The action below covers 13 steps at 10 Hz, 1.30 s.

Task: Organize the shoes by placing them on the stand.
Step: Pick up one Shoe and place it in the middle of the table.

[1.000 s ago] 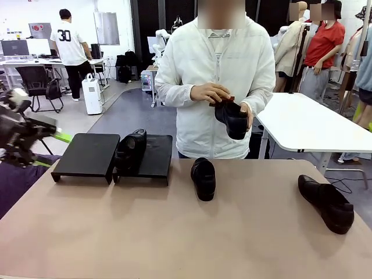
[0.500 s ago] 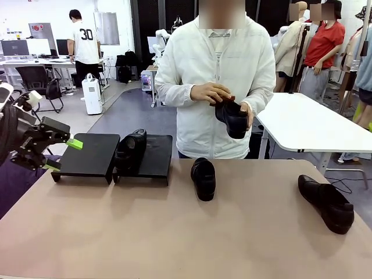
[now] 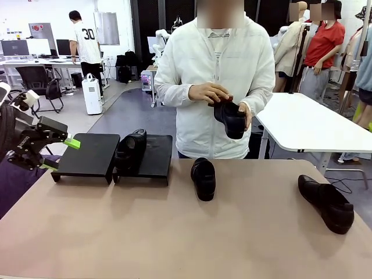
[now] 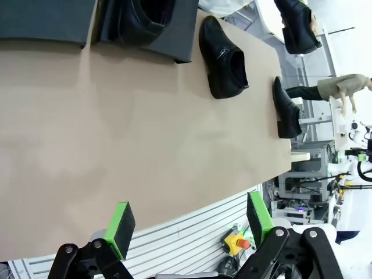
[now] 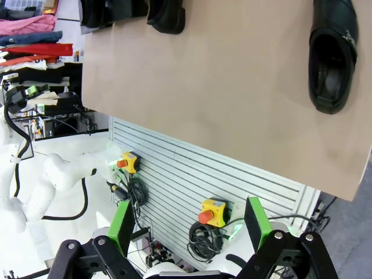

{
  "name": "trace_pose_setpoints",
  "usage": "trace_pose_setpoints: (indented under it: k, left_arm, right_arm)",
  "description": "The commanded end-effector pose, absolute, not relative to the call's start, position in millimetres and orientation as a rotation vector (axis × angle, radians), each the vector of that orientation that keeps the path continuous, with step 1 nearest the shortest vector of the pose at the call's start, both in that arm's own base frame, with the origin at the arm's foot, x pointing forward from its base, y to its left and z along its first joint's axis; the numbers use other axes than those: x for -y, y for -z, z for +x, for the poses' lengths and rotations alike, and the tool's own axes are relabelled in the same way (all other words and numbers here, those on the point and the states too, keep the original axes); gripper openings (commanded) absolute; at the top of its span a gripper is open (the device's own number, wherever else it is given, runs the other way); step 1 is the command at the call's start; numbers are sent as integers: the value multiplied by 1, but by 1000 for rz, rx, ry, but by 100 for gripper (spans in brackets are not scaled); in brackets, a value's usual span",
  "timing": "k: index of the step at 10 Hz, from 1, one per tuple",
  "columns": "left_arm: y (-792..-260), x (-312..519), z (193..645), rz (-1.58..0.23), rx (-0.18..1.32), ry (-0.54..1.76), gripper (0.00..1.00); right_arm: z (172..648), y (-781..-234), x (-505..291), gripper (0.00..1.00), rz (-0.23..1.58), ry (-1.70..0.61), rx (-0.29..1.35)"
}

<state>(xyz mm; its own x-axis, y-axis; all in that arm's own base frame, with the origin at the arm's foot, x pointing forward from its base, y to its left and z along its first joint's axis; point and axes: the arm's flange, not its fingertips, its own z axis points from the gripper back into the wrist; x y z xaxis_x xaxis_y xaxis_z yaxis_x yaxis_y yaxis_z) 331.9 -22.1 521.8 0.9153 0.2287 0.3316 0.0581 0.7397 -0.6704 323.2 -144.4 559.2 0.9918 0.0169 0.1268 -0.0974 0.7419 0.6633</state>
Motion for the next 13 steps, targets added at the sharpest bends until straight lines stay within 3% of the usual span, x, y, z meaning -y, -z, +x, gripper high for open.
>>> trace_pose_setpoints:
  k: [1, 5, 7, 8, 10, 11, 12, 13]
  left_arm:
    - [-521, 20, 327, -735, 405, -96, 100]
    - [-521, 20, 327, -735, 405, -96, 100]
    - [-521, 20, 327, -735, 405, -96, 100]
    - [-521, 20, 327, -735, 405, -96, 100]
    - [-521, 20, 327, -735, 405, -96, 100]
    - [-521, 20, 327, -735, 405, -96, 100]
    - [-521, 20, 327, -735, 405, -96, 100]
    - [-521, 20, 327, -735, 405, -96, 100]
  right_arm:
    - [320, -558, 147, 100, 727, -91, 117]
    - [323, -559, 144, 100, 733, -63, 115]
    - [379, -542, 67, 100, 293, -166, 75]
    - [409, -524, 53, 100, 54, -43, 142]
    - [448, -484, 48, 100, -113, -54, 187]
    - [454, -472, 43, 100, -73, -91, 165]
    - [450, -476, 38, 100, -153, -17, 72]
    - [452, -485, 29, 100, -29, -155, 211]
